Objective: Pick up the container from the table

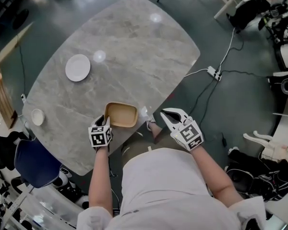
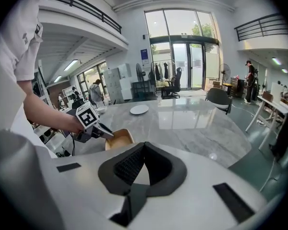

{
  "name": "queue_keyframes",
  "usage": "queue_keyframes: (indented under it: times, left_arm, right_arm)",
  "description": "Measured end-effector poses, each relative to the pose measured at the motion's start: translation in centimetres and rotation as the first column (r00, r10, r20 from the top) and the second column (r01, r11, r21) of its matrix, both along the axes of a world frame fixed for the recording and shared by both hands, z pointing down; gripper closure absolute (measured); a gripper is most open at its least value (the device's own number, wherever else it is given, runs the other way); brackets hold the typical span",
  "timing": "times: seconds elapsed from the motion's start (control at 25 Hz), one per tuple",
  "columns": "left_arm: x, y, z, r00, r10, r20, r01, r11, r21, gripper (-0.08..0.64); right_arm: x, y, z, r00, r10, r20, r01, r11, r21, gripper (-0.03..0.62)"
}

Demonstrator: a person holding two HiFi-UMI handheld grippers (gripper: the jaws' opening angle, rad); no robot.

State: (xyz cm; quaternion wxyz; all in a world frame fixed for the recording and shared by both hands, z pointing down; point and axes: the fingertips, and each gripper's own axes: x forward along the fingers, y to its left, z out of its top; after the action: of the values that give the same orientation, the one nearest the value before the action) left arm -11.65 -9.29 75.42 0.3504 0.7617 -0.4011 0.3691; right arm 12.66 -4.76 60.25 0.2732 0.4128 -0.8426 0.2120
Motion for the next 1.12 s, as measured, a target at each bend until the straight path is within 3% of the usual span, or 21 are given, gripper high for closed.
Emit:
queue_keyframes:
  times: [0.52,0.6,1.12]
  left_arm:
    - [0.6,-0.6,1.5,0.998,0.041,0.04,-0.039,0.999,-0.036,0.506]
    - [0.2,-0.6,1.4,0.998,0.041,0.048,-0.04,0.999,-0.032,0.537]
    - [-1.5,-0.8,-2.3,0.997,-0.038,0.066,0.037,0.999,0.016,0.541]
  right_arm:
    - [1.7,0.8,-0.2,0.997,0.071,-0.023,-0.071,0.998,-0.002,0.58]
    - [1.4,0.8,-0.3,0.998,0.065,-0.023,-0.065,0.998,0.001,0.58]
    - [-0.2,-1.1,-1.6,0.999,-0.03,0.016,0.03,0.999,0.044,0.58]
